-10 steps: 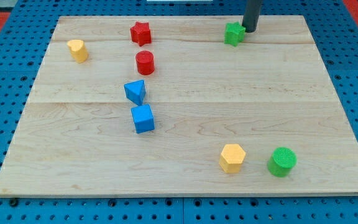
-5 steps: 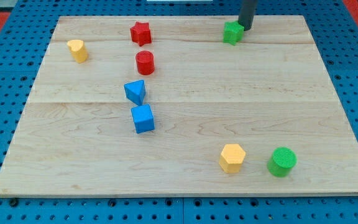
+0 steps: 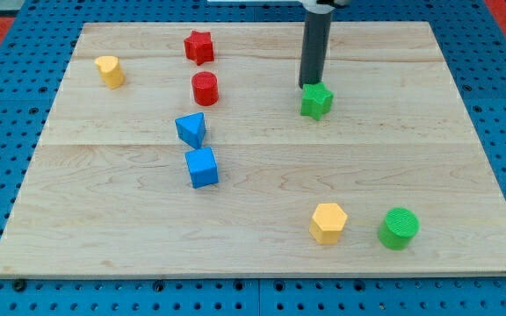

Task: Push green star to bottom center

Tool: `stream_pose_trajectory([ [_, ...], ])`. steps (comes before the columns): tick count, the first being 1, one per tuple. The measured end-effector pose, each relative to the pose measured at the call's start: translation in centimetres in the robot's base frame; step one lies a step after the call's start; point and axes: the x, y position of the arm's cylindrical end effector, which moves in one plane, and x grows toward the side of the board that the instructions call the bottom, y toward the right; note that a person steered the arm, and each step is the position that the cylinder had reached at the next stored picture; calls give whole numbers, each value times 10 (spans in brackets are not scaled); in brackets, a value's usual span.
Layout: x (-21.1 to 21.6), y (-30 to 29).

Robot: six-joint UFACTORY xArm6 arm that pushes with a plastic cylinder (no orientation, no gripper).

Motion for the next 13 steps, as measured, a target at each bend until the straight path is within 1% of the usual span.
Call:
stream_pose_trajectory([
  [1,45,28],
  [3,117,28],
  [4,129,18],
  [5,117,11],
  [6,108,-13],
  [7,108,-49],
  [8,150,-49],
  [9,159,-51],
  [10,129,-35],
  [11,128,-87],
  [12,166,-104],
  [13,143,-85],
])
